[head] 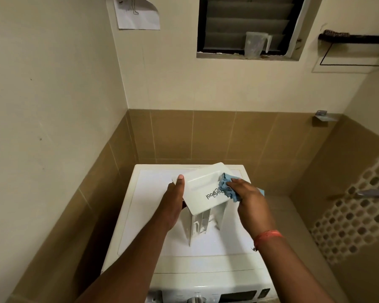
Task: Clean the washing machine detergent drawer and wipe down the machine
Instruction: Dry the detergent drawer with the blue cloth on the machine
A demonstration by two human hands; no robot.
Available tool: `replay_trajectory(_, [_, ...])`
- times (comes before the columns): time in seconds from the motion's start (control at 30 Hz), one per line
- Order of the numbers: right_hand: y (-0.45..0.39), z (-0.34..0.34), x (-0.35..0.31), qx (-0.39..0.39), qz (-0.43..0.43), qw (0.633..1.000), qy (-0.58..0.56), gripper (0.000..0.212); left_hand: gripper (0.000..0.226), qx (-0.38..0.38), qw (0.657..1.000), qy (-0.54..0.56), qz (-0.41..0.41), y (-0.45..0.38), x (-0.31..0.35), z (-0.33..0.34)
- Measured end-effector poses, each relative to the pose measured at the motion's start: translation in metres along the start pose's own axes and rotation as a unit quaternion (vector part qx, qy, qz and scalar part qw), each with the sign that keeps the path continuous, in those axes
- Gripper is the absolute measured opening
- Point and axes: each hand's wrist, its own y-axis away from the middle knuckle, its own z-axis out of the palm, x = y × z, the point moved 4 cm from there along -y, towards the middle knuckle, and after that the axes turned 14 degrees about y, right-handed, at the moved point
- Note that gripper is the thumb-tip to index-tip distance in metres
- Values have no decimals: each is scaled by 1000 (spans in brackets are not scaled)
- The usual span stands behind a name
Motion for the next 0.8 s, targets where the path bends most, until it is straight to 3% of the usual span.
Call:
replay_trajectory(0.17, [19, 13, -48, -7, -60, 998, -29, 52, 65, 9, 1000, -22, 1, -4, 1, -1])
replay_trajectory(0.3, [33, 14, -66, -2, -156, 988, -9, 64, 72, 52, 995, -80, -14, -7, 0, -5])
replay_trajectory(0.53, [-2, -6, -16, 10, -13, 1000, 7, 63, 58, 30, 999, -28, 5, -5, -6, 1])
replay_trajectory(0.73, [34, 8, -69, -9, -174, 985, 6, 53, 72, 37, 994, -102, -13, -6, -2, 0])
replay_trajectory(0.8, [29, 5, -58, -17, -180, 984, -1, 56, 70, 35, 995, -98, -10, -5, -3, 0])
